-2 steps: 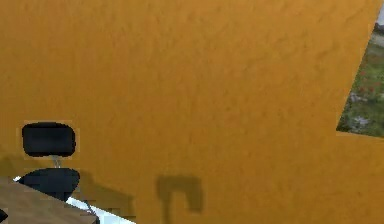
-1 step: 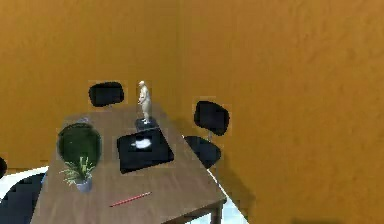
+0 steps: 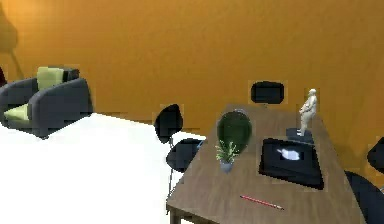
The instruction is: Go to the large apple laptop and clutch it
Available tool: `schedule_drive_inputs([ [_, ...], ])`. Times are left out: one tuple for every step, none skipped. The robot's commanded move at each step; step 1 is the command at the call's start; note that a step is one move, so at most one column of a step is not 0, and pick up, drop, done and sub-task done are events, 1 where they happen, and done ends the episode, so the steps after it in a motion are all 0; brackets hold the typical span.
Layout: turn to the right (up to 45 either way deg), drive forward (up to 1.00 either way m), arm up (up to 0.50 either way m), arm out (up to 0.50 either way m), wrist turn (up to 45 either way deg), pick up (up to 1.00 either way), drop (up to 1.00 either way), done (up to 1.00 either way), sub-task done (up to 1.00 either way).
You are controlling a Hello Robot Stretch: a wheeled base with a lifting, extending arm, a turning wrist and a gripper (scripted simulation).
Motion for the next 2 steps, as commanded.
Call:
schedule_drive_inputs([
  [-45.0, 0.00, 0.00, 0.00, 0.0, 0.00, 0.00, 0.00, 0.00],
  [45.0, 0.00, 0.00, 0.00, 0.0, 0.00, 0.00, 0.00, 0.00],
])
